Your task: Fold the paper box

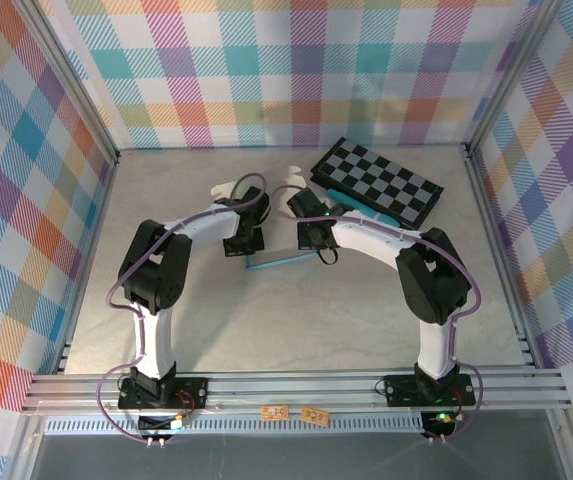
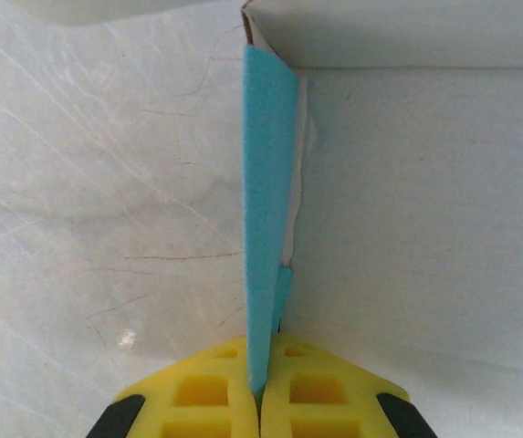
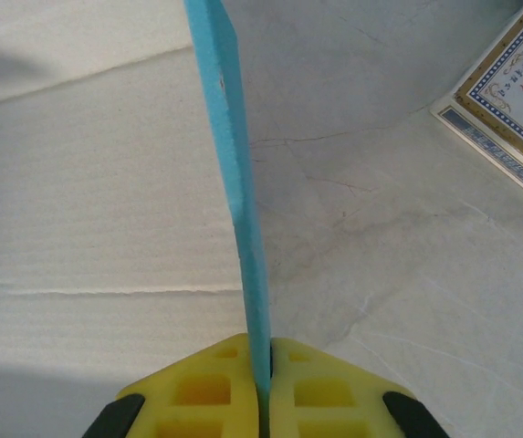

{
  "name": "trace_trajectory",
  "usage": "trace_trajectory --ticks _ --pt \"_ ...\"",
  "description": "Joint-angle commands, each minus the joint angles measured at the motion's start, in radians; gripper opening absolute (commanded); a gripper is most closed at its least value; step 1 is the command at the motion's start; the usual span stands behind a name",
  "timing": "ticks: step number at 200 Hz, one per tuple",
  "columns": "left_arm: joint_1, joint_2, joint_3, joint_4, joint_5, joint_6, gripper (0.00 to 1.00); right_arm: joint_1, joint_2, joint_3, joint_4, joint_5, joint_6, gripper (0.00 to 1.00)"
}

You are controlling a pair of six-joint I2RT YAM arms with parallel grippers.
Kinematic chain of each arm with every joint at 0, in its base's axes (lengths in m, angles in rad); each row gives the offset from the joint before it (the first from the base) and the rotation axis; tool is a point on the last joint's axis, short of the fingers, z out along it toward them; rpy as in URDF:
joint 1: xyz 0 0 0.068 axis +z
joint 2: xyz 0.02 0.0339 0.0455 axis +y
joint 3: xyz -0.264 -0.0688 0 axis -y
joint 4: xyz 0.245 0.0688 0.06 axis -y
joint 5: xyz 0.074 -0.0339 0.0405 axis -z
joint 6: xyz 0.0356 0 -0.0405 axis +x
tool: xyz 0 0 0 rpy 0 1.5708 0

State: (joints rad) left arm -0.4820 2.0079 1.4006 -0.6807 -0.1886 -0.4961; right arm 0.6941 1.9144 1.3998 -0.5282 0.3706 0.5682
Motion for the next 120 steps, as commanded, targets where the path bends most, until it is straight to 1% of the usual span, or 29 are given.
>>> trace_trajectory --ticks 1,12,38,65,74,84,99,120 --pt "-0.013 0.051 0.012 -0.173 -0.166 0.016 0.0 -0.006 -0.01 0.002 -0.013 0.037 0.01 0.0" --pt "-0.021 0.045 0.01 -0.195 -0.19 0.011 0.0 -0.006 -0.01 0.002 -0.012 0.039 0.01 0.0" --pt "-0.019 0.004 -0.008 -0.197 -0.178 0.005 0.0 -0.006 -0.019 0.001 -0.012 0.044 0.011 0.0" --pt "-0.016 -0.119 -0.059 -0.076 -0.13 0.009 0.0 -0.006 -0.061 -0.024 0.004 0.059 0.014 0.0" --pt "-0.008 -0.136 -0.059 -0.052 -0.095 0.009 0.0 -0.006 -0.072 -0.027 -0.001 0.064 0.016 0.0" --pt "-0.003 -0.133 -0.045 -0.05 -0.063 0.004 0.0 -0.006 -0.084 -0.032 -0.005 0.072 0.022 0.0" --pt "-0.003 -0.087 -0.003 -0.084 -0.029 0.003 0.0 -0.006 -0.097 -0.046 -0.003 0.084 0.023 0.0" --pt "-0.008 -0.002 0.063 -0.188 -0.046 -0.003 0.0 -0.006 -0.097 -0.055 -0.01 0.094 0.02 0.0"
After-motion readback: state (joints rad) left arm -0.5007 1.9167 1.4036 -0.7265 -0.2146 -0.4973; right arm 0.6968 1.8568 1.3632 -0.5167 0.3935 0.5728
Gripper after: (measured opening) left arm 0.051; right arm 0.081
